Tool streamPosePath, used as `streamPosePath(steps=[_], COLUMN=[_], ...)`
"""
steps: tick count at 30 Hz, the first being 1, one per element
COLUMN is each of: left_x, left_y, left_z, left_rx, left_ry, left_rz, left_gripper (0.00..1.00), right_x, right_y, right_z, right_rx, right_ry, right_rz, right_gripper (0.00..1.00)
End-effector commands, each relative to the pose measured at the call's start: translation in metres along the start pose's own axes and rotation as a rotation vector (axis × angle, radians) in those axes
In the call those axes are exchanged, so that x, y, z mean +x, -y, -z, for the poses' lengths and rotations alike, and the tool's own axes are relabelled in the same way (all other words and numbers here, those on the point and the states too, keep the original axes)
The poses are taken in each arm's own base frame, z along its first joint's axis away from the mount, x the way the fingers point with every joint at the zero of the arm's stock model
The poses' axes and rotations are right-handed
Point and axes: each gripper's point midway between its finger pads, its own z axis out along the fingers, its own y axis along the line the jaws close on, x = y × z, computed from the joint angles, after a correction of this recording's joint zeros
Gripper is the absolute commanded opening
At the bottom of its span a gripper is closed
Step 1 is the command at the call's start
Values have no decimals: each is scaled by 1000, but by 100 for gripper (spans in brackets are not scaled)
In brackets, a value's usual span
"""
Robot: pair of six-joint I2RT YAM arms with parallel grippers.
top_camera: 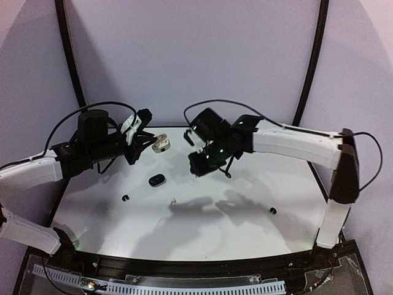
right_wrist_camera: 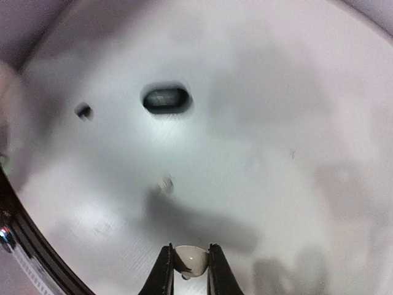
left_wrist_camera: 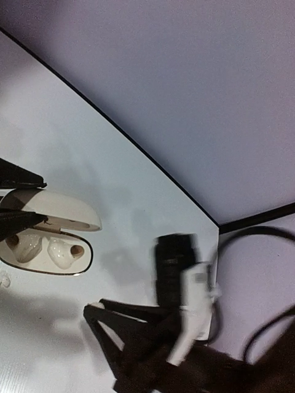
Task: Insert the wireless bluetooth earbuds into the charging case
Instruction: Pick up the right earbud from the center of the board, then insert the right earbud into the right side groove of the charging case.
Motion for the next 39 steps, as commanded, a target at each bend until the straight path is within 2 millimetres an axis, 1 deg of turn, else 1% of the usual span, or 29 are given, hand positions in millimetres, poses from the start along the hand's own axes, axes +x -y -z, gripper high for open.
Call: streamPosePath(steps=[1,2,3,4,6,7,8,9,13,14,15,16,18,24,26,31,35,39], left_x=[-21,-26,-32,-32,-48,-43,-56,-50,-65,-71,-84,-80,-90,-110,-113,-113,-115,-118], left_y=[6,6,5,5,-1,1,-3,-1,-3,-3,-6,-4,-6,-13,-13,-10,-9,-10], left_z=[2,2,3,2,3,0,2,-1,-4,-3,0,-1,4,10,12,12,13,13], left_rx=[76,85,89,92,86,99,94,108,122,130,127,138,142,130,134,149,153,151], left_ry=[10,9,10,1,5,-27,-13,-51,-99,-113,-97,-123,-127,-104,-101,-107,-99,-89], left_rz=[-52,-67,-80,-85,-95,-89,-86,-77,-38,-24,-14,-4,17,11,10,14,20,20], left_gripper=[1,1,1,1,1,1,1,1,1,1,1,1,1,1,1,1,1,1], right_x=[-106,-116,-121,-125,-129,-131,-133,-135,-144,-147,-148,-150,-152,-148,-147,-148,-150,-151], right_y=[-46,-54,-57,-59,-64,-67,-71,-76,-88,-88,-89,-91,-91,-85,-85,-80,-83,-79], right_z=[129,158,178,196,216,221,224,227,244,249,254,258,256,226,221,208,203,200], right_rx=[-163,-187,-199,-216,-236,-240,-245,-249,-258,-249,-246,-242,-216,-110,-94,-46,-38,-8], right_ry=[639,785,881,962,1051,1068,1082,1100,1189,1213,1233,1249,1242,1121,1102,1064,1055,1044], right_rz=[173,202,224,225,249,264,284,309,363,380,395,409,438,522,544,565,582,587], right_gripper=[0,0,0,0,0,0,0,0,0,0,0,0,0,0,0,0,0,0])
